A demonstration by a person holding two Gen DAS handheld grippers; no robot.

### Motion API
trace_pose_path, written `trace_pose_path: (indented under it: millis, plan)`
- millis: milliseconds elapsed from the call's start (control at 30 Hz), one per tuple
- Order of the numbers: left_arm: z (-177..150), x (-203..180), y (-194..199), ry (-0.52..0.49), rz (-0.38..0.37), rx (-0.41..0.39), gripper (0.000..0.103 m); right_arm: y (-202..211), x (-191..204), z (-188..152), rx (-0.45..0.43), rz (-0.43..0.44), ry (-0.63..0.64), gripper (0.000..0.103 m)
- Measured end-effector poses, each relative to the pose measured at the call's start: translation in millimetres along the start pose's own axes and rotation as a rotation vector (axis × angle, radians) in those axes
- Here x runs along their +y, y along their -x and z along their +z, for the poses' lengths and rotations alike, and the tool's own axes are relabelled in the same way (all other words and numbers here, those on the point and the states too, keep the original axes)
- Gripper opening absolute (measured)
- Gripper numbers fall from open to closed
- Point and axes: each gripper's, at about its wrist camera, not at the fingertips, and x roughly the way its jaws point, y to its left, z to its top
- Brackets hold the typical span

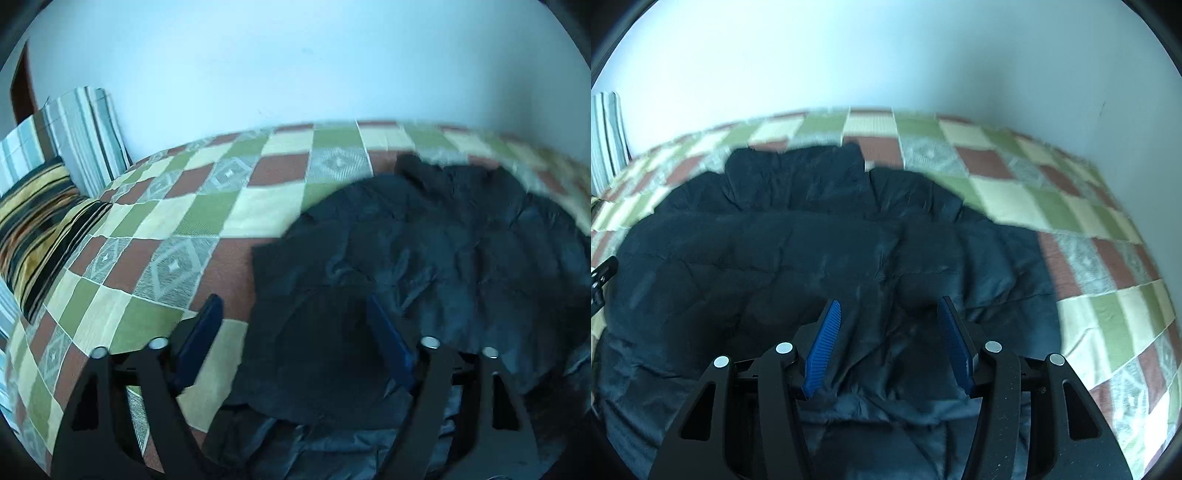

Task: Fold large clothes

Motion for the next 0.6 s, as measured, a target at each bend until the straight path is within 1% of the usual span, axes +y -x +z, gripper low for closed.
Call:
trace_pose_path:
  millis: [67,100,167,300,400,467,500,533,600]
  plan:
    - [-8.9,-7.0,-16.8,-0.013,-0.018,0.058,0.071,-24.4,-1.1,-10.0,0.064,-0.020,-0.003,0.055]
    - [-12.8,-9.3,-22.9,-0.016,-0.024,0.075,0.071,-34.3,-3.8,-15.8,0.084,-0.009,-0.012,0.055]
    - [-22.3,-15.2,-32.9,-0.034,-0.025,0.088,0.071,-41.1,-8.4,-23.1,0.078,0.009,-0.028,0.056]
    - [-24.9,-17.8,-36.1,-0.051,-0.023,0.093,0.071,-35.8,-5.6,-23.9,0.070,-0.004,-0.011,0.057]
    - [-19.8,-13.6,-20.9,-0.045,0.000,0.065,0.070,-20.0,-5.7,-20.9,0.048,-0.015,-0.004,0.058]
    - [-13.9,-10.9,-5.3,-0.032,0.004,0.014,0.070,-3.6,-4.6,-14.3,0.007,-0.021,-0.002,0.058]
    - [-8.6,-11.0,2.6,-0.022,0.003,-0.018,0.071,7.9,-4.3,-7.8,-0.030,-0.016,-0.010,0.059]
    - [-2.9,-12.8,7.6,-0.017,-0.005,-0.037,0.071,12.0,-2.3,-1.0,-0.046,-0.012,-0.015,0.060]
    - [12.2,-23.3,9.8,-0.015,-0.039,-0.053,0.071,13.6,2.0,15.2,-0.064,0.004,-0.017,0.066]
